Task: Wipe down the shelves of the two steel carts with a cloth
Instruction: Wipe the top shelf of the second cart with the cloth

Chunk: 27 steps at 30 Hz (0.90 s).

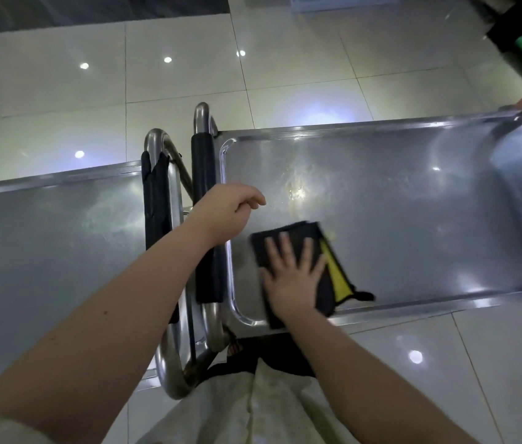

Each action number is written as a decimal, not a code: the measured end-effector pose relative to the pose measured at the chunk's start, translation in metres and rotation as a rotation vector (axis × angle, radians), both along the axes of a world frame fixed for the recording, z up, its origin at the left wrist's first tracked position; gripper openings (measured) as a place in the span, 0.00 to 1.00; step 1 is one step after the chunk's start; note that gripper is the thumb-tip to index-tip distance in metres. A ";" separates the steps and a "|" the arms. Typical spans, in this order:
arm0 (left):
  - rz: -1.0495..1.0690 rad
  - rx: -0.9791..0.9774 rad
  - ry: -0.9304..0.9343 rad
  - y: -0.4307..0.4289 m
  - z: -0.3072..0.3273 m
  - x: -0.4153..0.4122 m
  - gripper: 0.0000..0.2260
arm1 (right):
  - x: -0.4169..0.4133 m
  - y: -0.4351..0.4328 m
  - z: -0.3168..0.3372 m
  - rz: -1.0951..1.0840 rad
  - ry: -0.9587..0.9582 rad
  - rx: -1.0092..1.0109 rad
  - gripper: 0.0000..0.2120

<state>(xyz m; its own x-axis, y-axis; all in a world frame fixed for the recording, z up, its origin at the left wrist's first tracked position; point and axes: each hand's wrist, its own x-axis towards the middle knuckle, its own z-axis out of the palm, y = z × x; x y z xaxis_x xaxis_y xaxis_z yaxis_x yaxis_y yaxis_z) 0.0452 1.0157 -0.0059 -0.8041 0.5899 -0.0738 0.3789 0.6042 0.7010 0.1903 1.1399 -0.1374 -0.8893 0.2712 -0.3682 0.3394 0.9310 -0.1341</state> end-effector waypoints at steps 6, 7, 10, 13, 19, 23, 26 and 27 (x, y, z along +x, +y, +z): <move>0.010 -0.076 0.051 0.000 0.000 0.001 0.15 | 0.005 -0.025 0.001 0.375 0.053 -0.076 0.27; 0.013 -0.073 0.065 0.000 0.000 0.002 0.15 | 0.006 -0.007 0.001 0.382 0.068 -0.061 0.27; 0.033 -0.068 0.089 0.000 0.001 0.004 0.15 | 0.012 0.070 -0.002 0.162 0.064 0.026 0.28; 0.059 -0.045 0.092 0.001 0.001 0.004 0.14 | 0.020 0.163 -0.004 -0.205 0.018 0.050 0.28; 0.055 -0.067 0.097 0.001 0.001 0.007 0.13 | -0.007 0.168 -0.001 -0.608 -0.044 0.039 0.28; 0.075 -0.066 0.098 0.001 0.003 0.008 0.12 | -0.059 0.065 0.000 -0.313 -0.030 0.018 0.30; 0.064 -0.085 0.116 0.001 0.004 0.010 0.11 | -0.076 -0.021 -0.002 0.034 0.020 -0.048 0.31; 0.064 -0.096 0.122 0.001 0.004 0.010 0.11 | -0.079 -0.036 -0.001 0.132 0.036 -0.069 0.32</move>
<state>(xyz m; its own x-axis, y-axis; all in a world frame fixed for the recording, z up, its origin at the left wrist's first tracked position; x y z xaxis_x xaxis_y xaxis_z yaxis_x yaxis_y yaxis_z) 0.0551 1.0168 -0.0017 -0.8460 0.5325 -0.0264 0.4168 0.6915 0.5900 0.1113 1.1039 -0.1384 -0.9284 0.1257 -0.3497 0.2083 0.9554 -0.2094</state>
